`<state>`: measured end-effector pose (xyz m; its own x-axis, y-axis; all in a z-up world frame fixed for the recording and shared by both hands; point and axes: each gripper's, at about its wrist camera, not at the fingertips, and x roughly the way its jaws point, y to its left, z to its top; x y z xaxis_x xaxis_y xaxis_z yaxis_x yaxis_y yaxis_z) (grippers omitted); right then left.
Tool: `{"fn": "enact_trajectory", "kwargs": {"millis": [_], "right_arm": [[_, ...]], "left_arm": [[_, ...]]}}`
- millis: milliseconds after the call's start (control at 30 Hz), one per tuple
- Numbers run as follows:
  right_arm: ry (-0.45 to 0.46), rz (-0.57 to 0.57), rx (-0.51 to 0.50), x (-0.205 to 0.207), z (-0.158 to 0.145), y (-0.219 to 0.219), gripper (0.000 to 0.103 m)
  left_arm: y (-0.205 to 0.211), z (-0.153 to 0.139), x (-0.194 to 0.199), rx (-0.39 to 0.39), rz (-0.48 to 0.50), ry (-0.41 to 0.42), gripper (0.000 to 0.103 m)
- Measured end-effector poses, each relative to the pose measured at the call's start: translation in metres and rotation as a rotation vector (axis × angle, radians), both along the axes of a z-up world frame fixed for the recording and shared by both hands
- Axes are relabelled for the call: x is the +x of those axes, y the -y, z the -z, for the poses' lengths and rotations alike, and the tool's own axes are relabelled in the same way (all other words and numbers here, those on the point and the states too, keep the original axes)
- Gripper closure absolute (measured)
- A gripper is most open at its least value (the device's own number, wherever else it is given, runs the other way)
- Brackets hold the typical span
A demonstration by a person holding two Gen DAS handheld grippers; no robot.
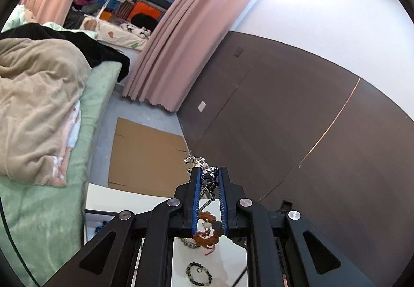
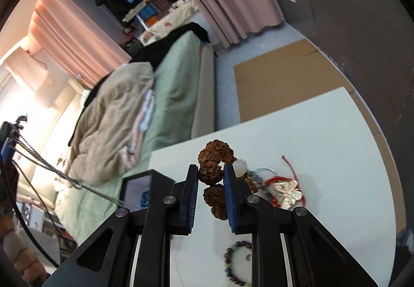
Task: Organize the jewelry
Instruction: 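Carry both to the black box and open the left tool over it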
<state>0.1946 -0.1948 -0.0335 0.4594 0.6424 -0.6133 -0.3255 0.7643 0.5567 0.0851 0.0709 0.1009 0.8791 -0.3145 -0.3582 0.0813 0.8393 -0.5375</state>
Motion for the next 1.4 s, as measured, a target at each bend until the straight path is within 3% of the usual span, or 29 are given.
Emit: {"fn": "enact_trajectory", "kwargs": {"millis": [333, 733, 833, 1067, 1167, 1333, 1400], "right_arm": [[0.050, -0.041, 0.075, -0.017, -0.020, -0.020, 0.082], [0.077, -0.081, 0.123, -0.024, -0.024, -0.039, 0.082], [0.073, -0.094, 0.132, -0.023, -0.023, -0.041, 0.082], [0.086, -0.123, 0.168, -0.026, -0.026, -0.049, 0.082], [0.087, -0.139, 0.181, -0.028, -0.027, -0.054, 0.082], [0.091, -0.167, 0.166, -0.032, -0.026, -0.074, 0.082], [0.094, -0.179, 0.152, -0.033, -0.024, -0.083, 0.082]], "left_arm": [[-0.020, 0.023, 0.001, 0.021, -0.048, -0.063, 0.089], [-0.024, 0.065, 0.029, 0.014, -0.040, -0.170, 0.089], [-0.025, 0.075, 0.034, 0.025, -0.048, -0.208, 0.089], [-0.030, 0.112, 0.053, 0.021, -0.071, -0.386, 0.088], [-0.040, 0.121, 0.054, 0.004, -0.098, -0.436, 0.079], [-0.060, 0.105, 0.035, -0.018, -0.162, -0.377, 0.039], [-0.067, 0.098, 0.028, -0.016, -0.189, -0.357, 0.035]]}}
